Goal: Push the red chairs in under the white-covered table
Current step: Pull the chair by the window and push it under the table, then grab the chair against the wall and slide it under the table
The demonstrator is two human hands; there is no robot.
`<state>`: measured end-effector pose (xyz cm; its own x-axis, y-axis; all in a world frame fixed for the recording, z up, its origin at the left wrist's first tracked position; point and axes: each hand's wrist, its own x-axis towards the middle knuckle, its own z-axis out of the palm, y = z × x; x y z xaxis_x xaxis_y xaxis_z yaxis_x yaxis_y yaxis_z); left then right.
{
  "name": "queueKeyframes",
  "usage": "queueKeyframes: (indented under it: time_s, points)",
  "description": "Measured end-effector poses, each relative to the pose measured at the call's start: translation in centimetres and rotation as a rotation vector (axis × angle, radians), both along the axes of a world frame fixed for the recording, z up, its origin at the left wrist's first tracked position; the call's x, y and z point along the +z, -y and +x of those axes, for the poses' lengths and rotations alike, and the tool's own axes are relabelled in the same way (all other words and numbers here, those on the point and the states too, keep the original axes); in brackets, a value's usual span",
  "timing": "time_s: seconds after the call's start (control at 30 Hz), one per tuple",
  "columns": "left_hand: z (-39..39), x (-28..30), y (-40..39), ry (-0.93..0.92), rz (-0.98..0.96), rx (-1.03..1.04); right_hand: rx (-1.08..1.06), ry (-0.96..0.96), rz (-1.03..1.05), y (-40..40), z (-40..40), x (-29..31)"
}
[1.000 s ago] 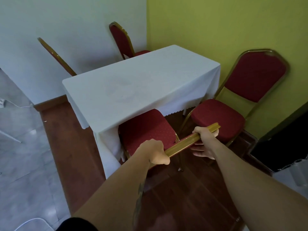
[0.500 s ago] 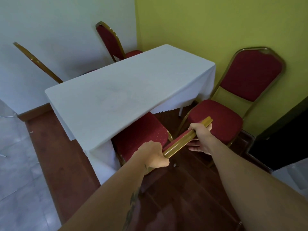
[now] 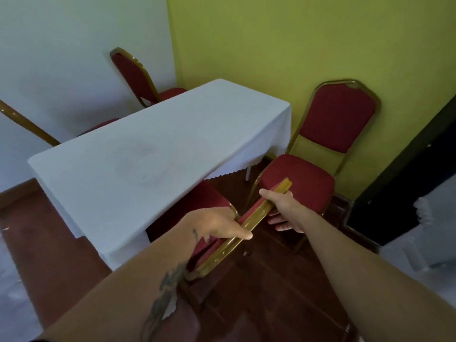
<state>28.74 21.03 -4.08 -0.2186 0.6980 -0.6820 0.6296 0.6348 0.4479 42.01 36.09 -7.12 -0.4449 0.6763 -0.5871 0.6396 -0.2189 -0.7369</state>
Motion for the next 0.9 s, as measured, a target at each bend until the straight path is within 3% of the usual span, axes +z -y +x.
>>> queueKeyframes:
  time_s: [0.2,0.53,0.9]
  points:
    - [0.7,4.2,-8.5,-0.115,0.253,-0.063,0.049,-0.053,0.078,-6.4,5.4,1.8]
    - [7.3,6.1,-28.9,-0.166,0.334,-0.111,-0.018,-0.016,0.148,-26.1,17.6,6.1]
    - [10.2,7.3,-47.0,-0.239,0.543,-0.122,-0.076,-0.030,0.263,-43.0,19.7,9.5]
